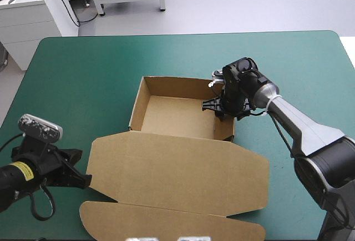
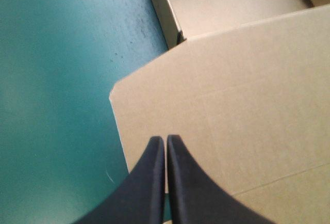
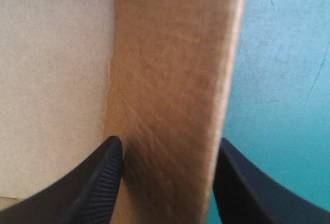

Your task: Fold the box

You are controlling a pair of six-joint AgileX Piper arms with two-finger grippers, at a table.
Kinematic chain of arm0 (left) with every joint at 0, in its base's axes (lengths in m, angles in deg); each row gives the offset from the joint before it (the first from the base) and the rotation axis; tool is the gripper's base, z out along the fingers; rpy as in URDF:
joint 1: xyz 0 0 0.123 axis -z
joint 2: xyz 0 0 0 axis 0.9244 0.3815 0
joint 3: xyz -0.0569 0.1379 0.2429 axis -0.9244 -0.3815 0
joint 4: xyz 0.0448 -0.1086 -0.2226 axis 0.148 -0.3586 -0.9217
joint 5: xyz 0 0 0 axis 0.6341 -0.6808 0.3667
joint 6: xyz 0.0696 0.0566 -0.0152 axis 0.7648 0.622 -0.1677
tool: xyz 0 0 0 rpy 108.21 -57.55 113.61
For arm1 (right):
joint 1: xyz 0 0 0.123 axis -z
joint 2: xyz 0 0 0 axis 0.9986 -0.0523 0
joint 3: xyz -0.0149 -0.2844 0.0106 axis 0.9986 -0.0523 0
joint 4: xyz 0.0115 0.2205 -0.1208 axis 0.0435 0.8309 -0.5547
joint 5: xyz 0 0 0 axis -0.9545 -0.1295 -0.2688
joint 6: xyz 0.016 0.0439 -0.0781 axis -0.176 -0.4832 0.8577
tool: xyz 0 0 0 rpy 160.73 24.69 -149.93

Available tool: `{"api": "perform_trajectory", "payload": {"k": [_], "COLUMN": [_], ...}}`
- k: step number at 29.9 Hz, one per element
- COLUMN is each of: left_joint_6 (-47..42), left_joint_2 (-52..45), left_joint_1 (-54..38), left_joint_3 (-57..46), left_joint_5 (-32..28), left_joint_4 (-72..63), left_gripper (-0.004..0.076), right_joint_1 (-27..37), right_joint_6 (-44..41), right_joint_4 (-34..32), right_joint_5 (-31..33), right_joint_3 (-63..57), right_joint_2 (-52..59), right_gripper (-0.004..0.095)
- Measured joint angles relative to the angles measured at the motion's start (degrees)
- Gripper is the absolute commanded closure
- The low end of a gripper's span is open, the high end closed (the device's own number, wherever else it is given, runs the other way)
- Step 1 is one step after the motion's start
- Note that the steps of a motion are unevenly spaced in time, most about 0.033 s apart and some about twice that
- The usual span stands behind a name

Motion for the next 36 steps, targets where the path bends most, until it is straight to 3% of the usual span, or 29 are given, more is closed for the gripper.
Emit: {"api": "perform_trajectory", "payload": {"k": [4,8,16,21,27,36], "left_joint_6": [0.0,0.0,0.0,0.0,0.0,0.0], "left_joint_2": [-4.84,-8.49,-11.53,-11.77,-11.77,-11.77], "left_joint_1": [0.0,0.0,0.0,0.0,0.0,0.0], "left_joint_3": [-9.59,-18.05,-26.24,-27.51,-27.68,-27.75], "left_joint_5": [-3.86,-6.48,-7.27,-7.63,-7.63,-6.22], "left_joint_4": [0.0,0.0,0.0,-0.11,-0.18,-2.15], "left_gripper": [0.0732,0.0732,0.0732,0.0732,0.0732,0.0732], "right_joint_1": [0.0,0.0,0.2,4.1,15.4,38.96], "right_joint_6": [-0.54,-0.54,-0.74,0.45,5.2,13.25], "right_joint_4": [1.54,2.02,-0.29,-0.59,-1.46,0.98], "right_joint_5": [-2.32,-3.69,-3.54,-0.66,1.09,1.4], "right_joint_3": [0.0,0.0,0.96,4.02,7.35,7.49], "right_joint_2": [-1.21,-1.48,-1.43,-1.43,-0.75,0.41], "right_gripper": [0.062,0.0923,0.0927,0.0927,0.0927,0.0927]}}
